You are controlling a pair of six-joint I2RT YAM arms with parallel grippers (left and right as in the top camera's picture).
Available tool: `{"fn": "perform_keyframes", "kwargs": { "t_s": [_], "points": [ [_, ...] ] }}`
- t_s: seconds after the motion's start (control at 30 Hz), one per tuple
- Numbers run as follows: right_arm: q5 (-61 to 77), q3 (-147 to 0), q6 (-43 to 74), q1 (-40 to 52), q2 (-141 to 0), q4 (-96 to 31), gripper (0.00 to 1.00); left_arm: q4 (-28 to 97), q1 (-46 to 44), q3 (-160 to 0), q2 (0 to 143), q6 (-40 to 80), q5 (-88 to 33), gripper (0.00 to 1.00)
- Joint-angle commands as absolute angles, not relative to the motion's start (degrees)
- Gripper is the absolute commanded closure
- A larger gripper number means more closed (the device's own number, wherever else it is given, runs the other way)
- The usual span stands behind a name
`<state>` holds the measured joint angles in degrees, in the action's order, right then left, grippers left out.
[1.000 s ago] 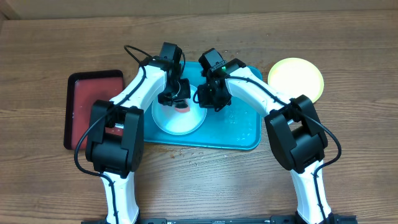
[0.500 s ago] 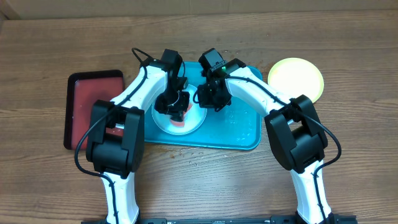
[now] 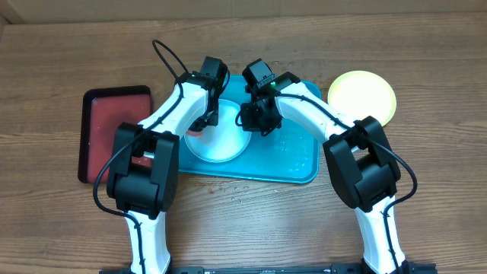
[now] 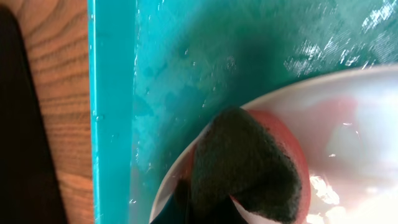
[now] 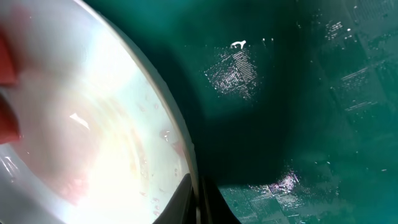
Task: Clean dirty plates on tray and stack at the side
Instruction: 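Scrub the white plate's red smear with the sponge while right gripper holds rim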
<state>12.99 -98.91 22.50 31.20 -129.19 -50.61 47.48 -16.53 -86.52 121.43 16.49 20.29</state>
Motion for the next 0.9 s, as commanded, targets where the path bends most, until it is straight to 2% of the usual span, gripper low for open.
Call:
{"fn": "perform_keyframes", "kwargs": {
  "t_s": [0.0, 0.23, 0.37, 0.7, 0.87],
  "points": [
    [10.11, -98.56, 22.57, 30.41, -130.08, -51.27, 0.96, 45.34, -16.05, -86.11, 122.50, 18.48, 15.79, 0.96],
    [10.11, -98.56, 22.57, 30.37, -130.08, -51.22, 0.96, 42.63, -16.12, -86.08, 122.50, 18.44, -13.72, 0.96],
    [10.11, -98.56, 22.57, 30.37, -130.08, -51.24, 0.96, 42.63, -16.45, -86.08, 122.50, 17.82, -21.30, 0.96],
    [10.11, -98.56, 22.57, 30.37, -130.08, -51.24, 0.96, 49.69, -16.53, -86.08, 122.50, 10.79, -21.93, 0.96],
    [10.11, -98.56, 22.57, 30.37, -130.08, -51.24, 0.96, 54.81, -16.53, -86.08, 122.50, 8.40, -9.98, 0.96]
  ]
}}
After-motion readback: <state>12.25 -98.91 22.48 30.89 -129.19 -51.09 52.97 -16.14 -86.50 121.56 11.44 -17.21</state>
